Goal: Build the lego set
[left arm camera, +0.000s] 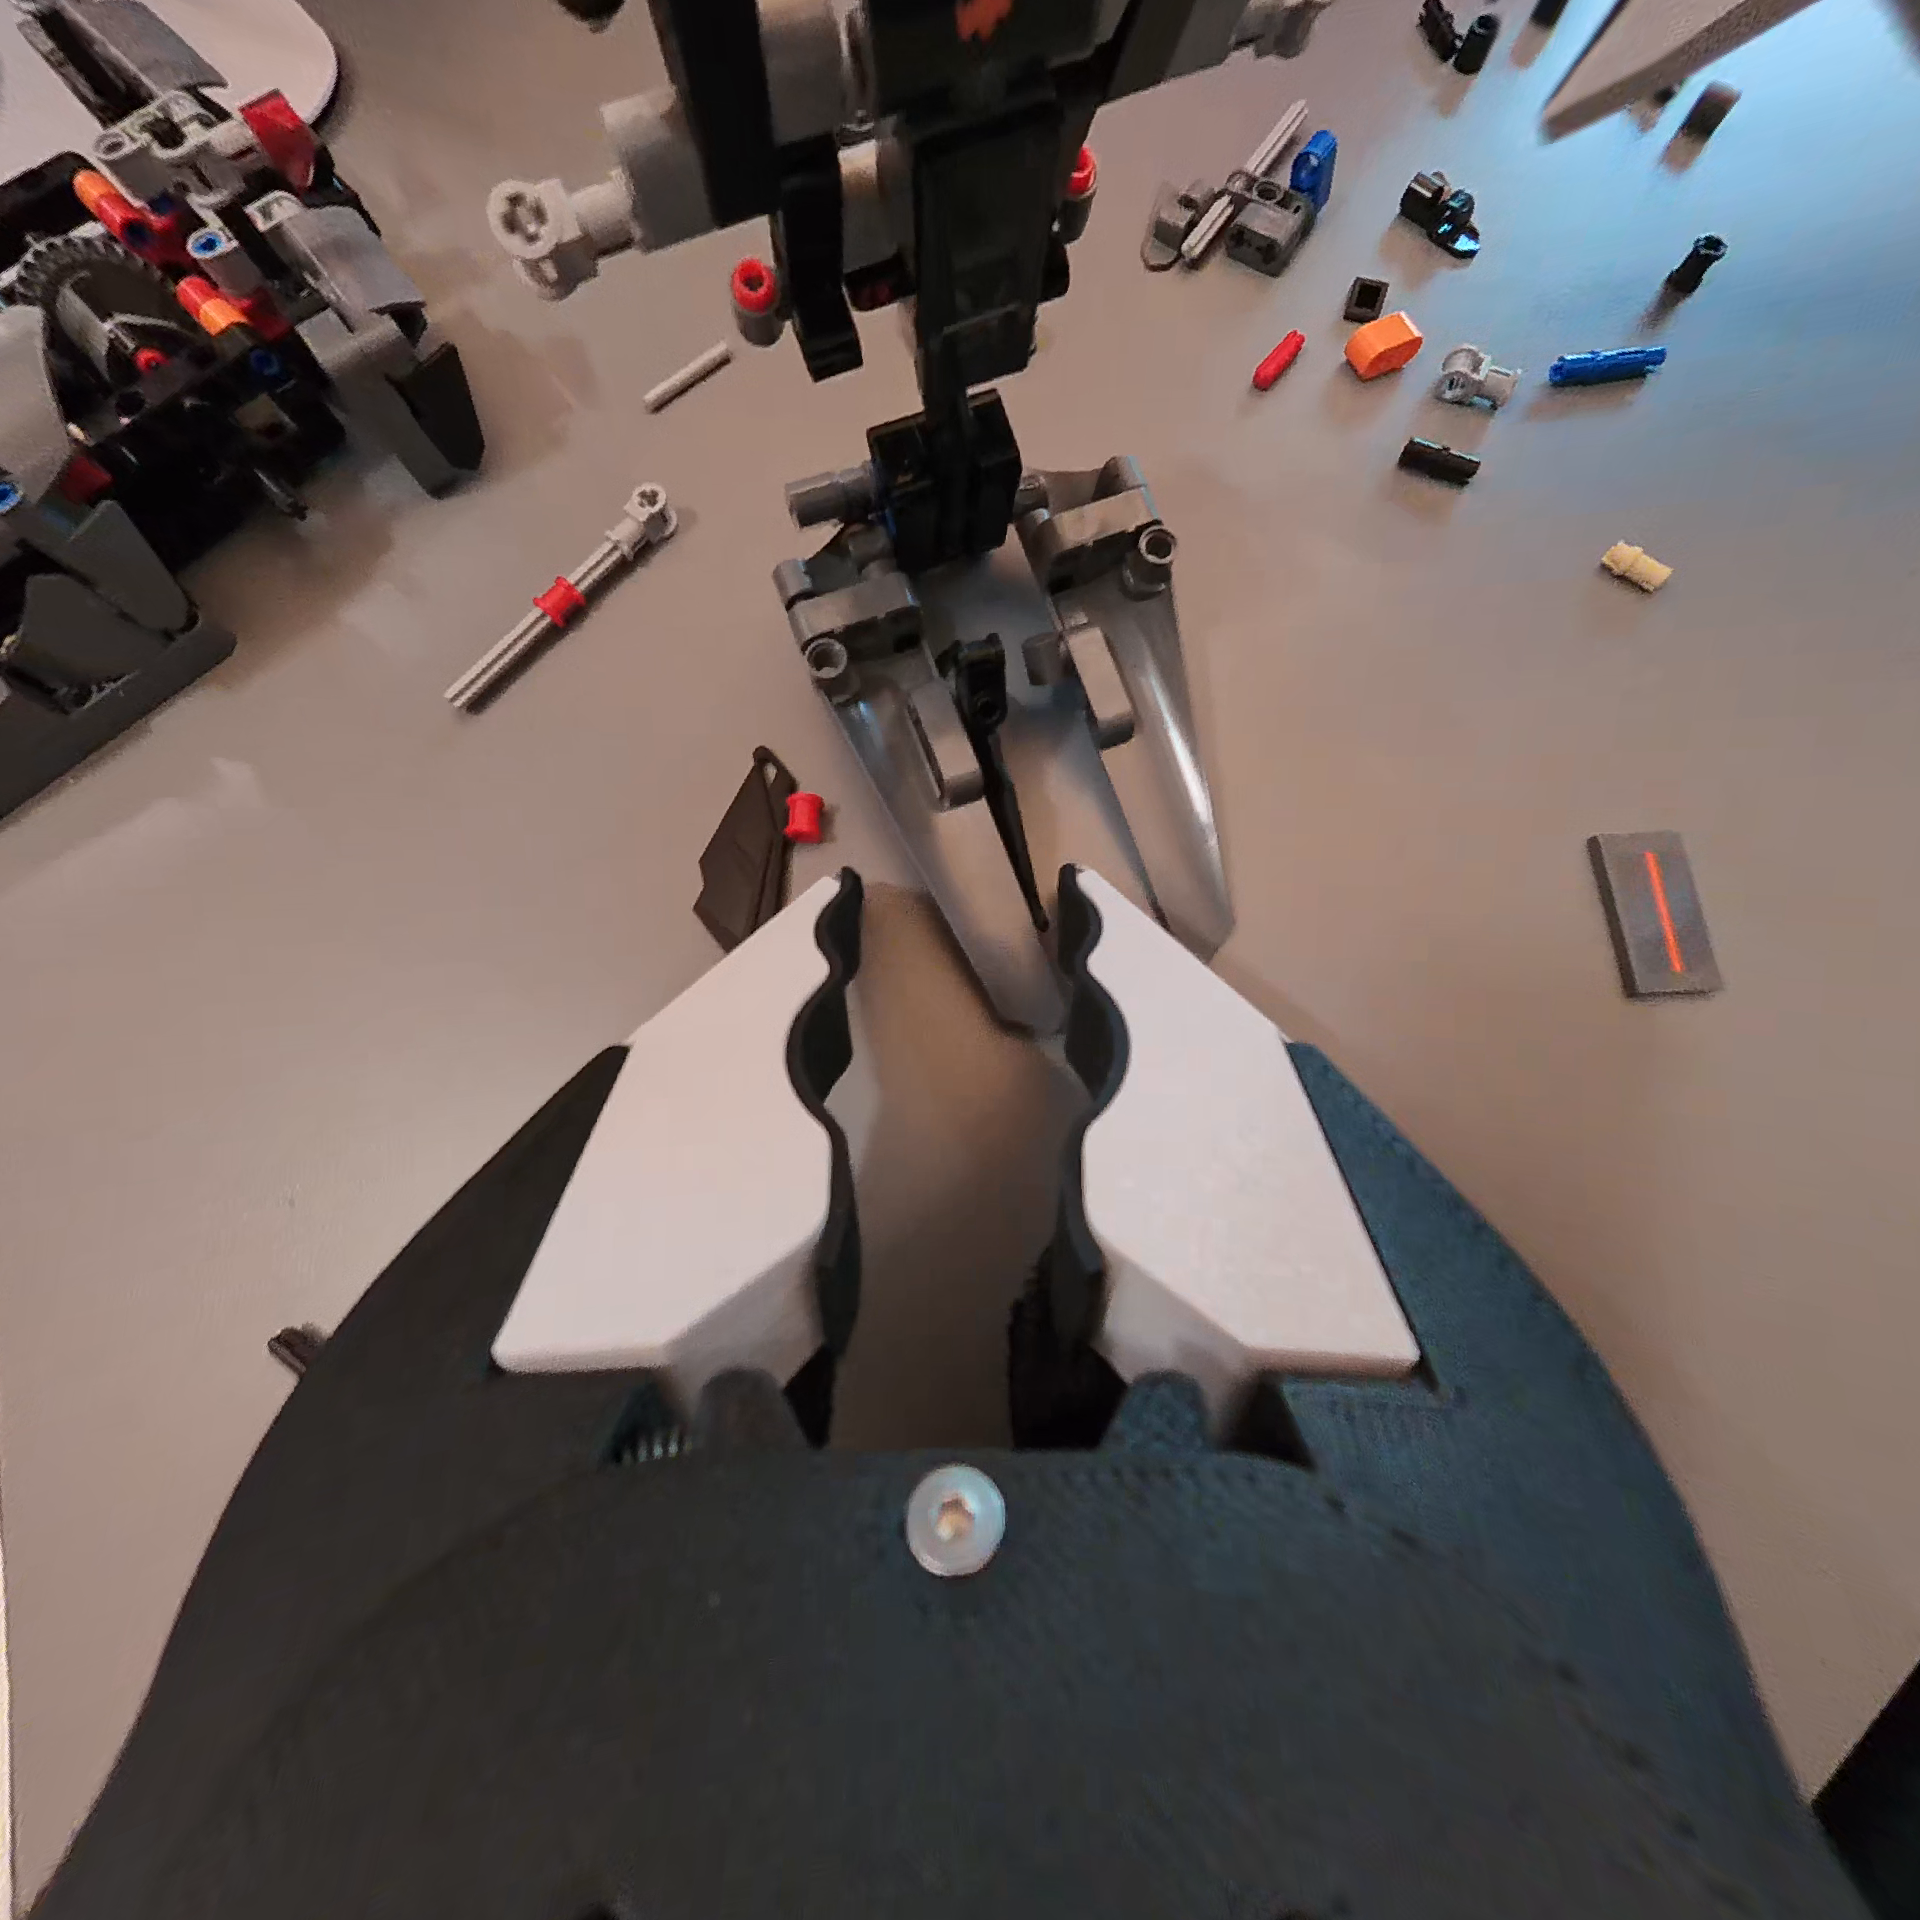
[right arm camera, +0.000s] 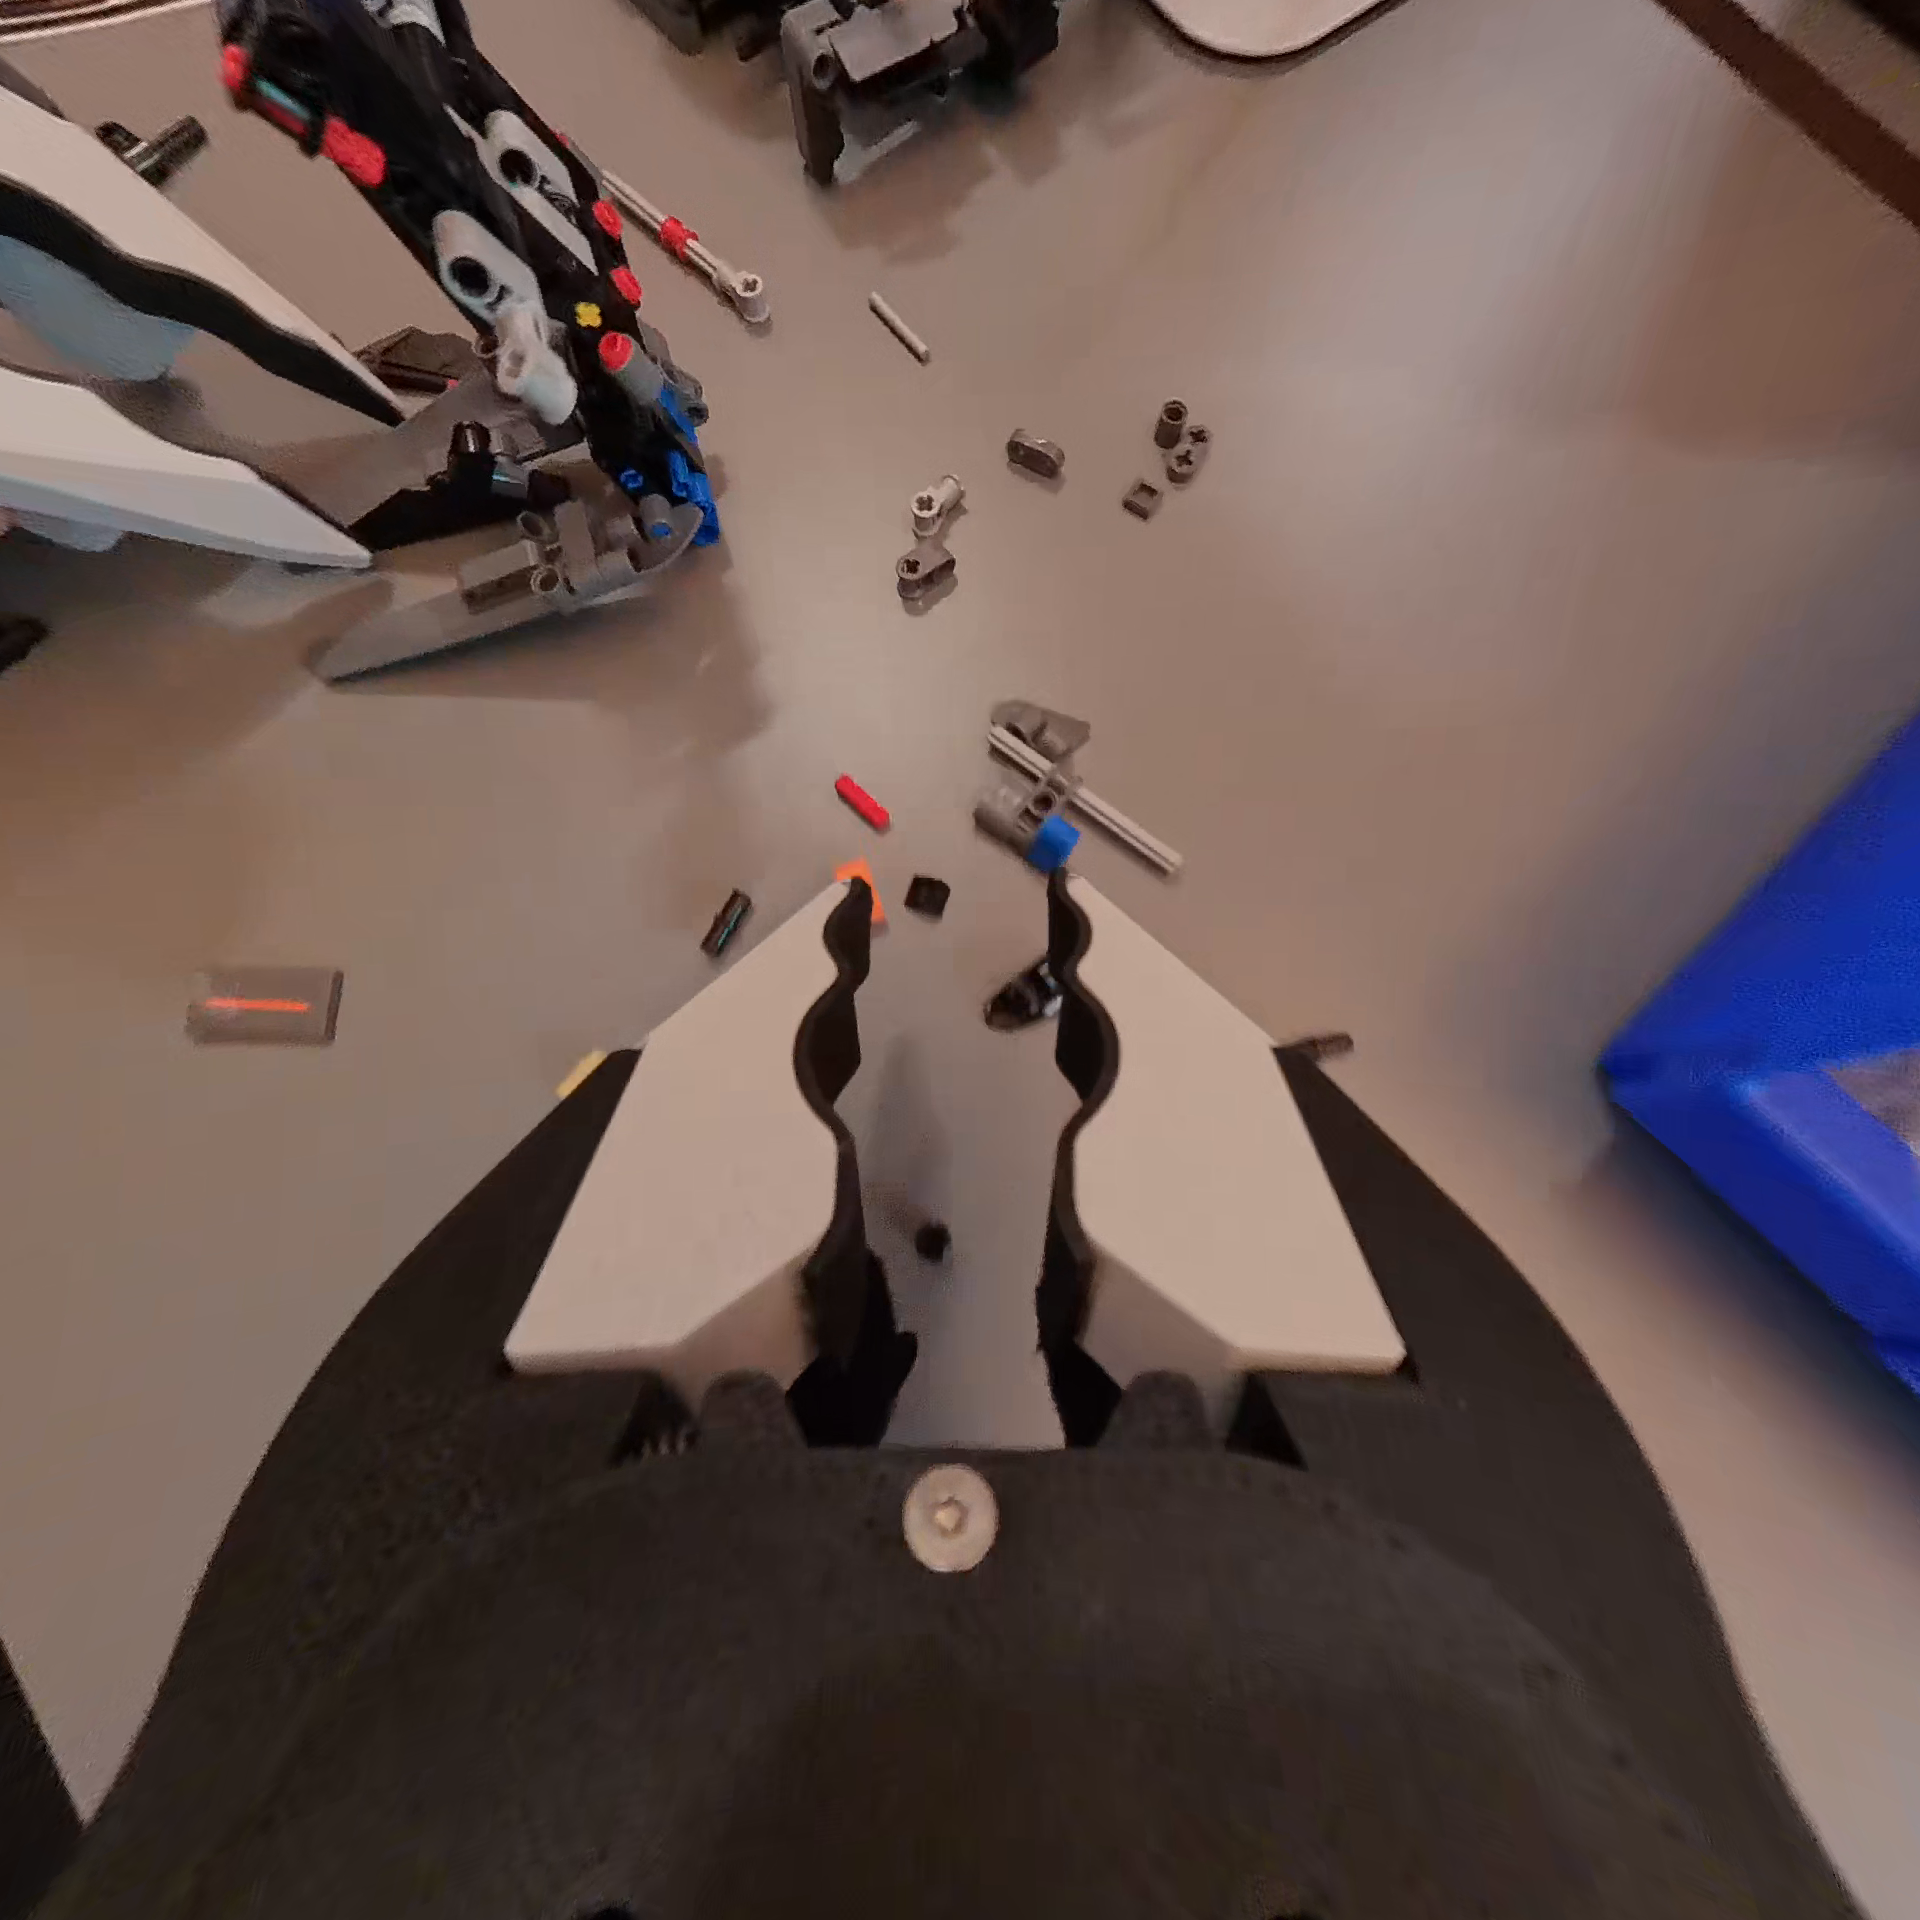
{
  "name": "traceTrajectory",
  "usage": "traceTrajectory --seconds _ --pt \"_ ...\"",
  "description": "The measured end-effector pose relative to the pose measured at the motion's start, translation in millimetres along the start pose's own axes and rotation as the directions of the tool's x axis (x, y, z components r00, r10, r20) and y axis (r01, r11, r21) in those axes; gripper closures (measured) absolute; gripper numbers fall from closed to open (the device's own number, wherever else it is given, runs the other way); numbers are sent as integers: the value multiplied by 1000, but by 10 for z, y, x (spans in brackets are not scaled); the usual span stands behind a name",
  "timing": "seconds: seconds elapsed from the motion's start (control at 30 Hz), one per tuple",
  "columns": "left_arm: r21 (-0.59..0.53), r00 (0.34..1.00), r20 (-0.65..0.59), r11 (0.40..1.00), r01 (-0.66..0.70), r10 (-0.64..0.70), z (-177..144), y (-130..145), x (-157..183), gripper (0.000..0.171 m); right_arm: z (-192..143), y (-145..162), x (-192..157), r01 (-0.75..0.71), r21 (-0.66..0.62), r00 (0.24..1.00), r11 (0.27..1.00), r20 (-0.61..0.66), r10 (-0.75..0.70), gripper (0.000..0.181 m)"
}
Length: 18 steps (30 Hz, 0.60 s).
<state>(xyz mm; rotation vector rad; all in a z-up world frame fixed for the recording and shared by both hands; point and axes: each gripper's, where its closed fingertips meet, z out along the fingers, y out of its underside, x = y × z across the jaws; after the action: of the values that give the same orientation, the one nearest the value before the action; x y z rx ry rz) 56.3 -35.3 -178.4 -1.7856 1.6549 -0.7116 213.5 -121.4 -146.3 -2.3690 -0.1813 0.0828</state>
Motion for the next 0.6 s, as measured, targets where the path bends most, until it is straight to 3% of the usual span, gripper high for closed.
traceTrajectory --seconds 0.23,0.4,0.6 --pt "17 1000 -21 1000 -5 6 -90 20 -15 135 215 -28 152 1 -53 1000 999 -22 -2 157" --pt "46 1000 -10 999 -21 22 -255 38 -158 136 118 -81 203 5 -15 1000 1000 -17 -5 156" --pt "47 1000 21 999 17 -18 -404 176 -412 136 -122 146 438 -31 -74 993 997 -116 22 156"
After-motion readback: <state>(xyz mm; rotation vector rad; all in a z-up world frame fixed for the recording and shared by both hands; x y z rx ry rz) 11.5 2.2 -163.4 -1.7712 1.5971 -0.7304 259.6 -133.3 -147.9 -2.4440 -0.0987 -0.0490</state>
